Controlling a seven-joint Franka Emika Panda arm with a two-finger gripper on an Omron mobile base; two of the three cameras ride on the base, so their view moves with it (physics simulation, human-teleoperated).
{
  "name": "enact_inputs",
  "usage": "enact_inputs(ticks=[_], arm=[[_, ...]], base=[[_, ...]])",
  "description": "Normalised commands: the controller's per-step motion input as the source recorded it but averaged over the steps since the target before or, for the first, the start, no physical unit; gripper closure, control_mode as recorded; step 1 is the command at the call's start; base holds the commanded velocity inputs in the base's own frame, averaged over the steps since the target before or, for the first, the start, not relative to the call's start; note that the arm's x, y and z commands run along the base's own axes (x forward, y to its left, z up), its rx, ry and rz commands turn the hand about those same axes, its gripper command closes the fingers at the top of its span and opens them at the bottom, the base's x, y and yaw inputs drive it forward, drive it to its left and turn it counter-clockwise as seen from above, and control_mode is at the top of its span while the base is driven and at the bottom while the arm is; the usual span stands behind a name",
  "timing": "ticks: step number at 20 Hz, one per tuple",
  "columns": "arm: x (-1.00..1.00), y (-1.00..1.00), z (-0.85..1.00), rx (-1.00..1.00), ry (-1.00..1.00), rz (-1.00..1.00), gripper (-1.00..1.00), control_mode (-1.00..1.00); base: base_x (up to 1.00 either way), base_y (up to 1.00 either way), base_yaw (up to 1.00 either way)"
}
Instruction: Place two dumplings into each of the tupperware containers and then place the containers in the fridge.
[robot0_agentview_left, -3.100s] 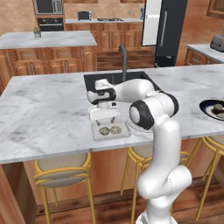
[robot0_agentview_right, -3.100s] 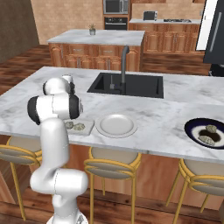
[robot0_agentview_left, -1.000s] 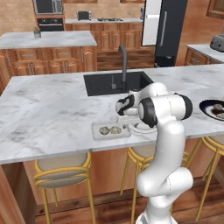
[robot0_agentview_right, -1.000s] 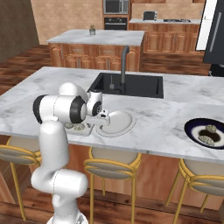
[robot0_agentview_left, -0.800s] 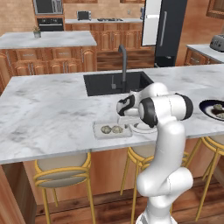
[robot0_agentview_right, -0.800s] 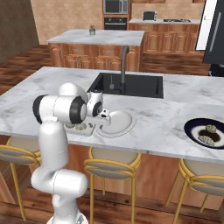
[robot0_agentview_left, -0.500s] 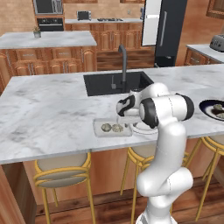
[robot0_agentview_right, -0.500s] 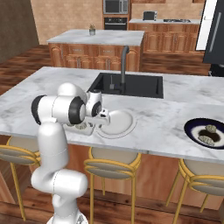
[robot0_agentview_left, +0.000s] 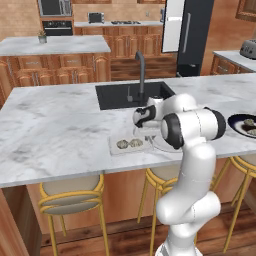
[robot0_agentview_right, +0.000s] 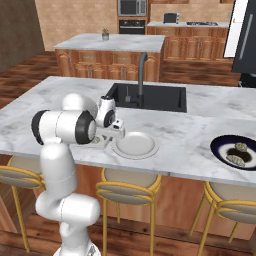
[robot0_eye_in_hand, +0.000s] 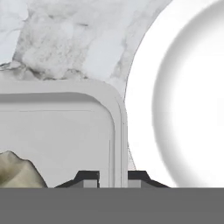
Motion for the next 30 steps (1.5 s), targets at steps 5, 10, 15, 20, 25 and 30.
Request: enact_inputs(ticks=[5, 10, 15, 20, 25, 30], arm=[[-0.07, 0.0, 0.91, 0.0, 0.16, -0.15, 1.0, -1.0], [-0.67, 0.01, 0.66, 0.0, 0.18, -0.42, 1.0, -1.0], [-0.78, 0.0, 0.42, 0.0, 0.22, -0.61, 1.0, -1.0], [-0.64, 0.0, 0.13, -0.06, 0.14, -0.71, 1.0, -1.0], [-0.41, 0.13, 0.03, -0.23, 0.02, -0.57, 1.0, -1.0], [-0.34, 0.25, 0.15, -0.26, 0.0, -0.43, 1.0, -1.0]], base=[[0.0, 0.0, 0.0], [0.0, 0.0, 0.0], [0.0, 0.0, 0.0], [0.0, 0.0, 0.0], [0.0, 0.0, 0.0], [0.0, 0.0, 0.0]])
